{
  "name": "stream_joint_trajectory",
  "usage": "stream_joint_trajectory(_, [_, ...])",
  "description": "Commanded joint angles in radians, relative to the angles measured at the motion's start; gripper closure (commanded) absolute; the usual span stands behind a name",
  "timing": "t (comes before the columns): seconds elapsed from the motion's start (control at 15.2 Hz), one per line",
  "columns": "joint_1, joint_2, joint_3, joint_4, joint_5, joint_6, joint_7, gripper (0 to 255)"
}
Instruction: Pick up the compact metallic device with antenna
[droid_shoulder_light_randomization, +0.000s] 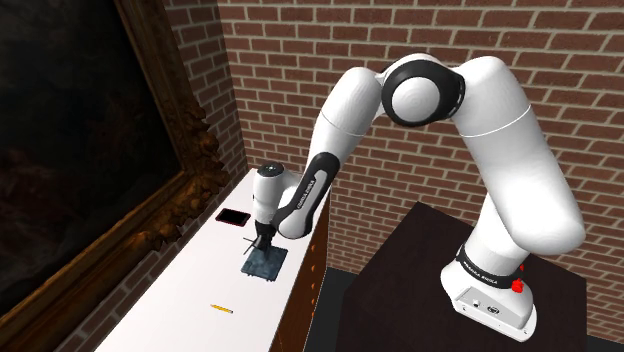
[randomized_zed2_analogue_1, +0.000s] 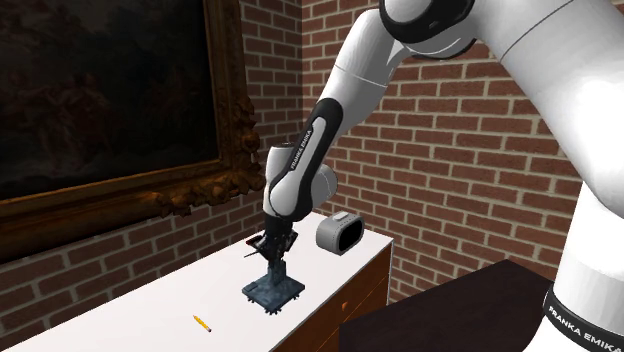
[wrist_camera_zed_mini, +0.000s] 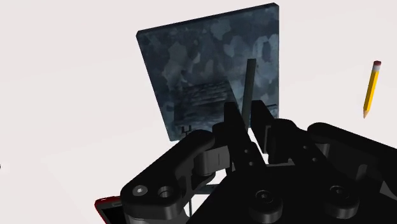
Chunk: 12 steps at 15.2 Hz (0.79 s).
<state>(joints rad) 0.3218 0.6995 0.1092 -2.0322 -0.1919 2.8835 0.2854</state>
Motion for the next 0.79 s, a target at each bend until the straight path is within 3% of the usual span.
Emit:
stream_joint_trajectory(0.0, [-0.004,0.015,0.003,0.001,0.000,-0.001,-0.006,255])
stream_joint_trajectory(0.73, [-0.034,-0.125,0.040,-0.048,0.023,-0.094,-0.024,255])
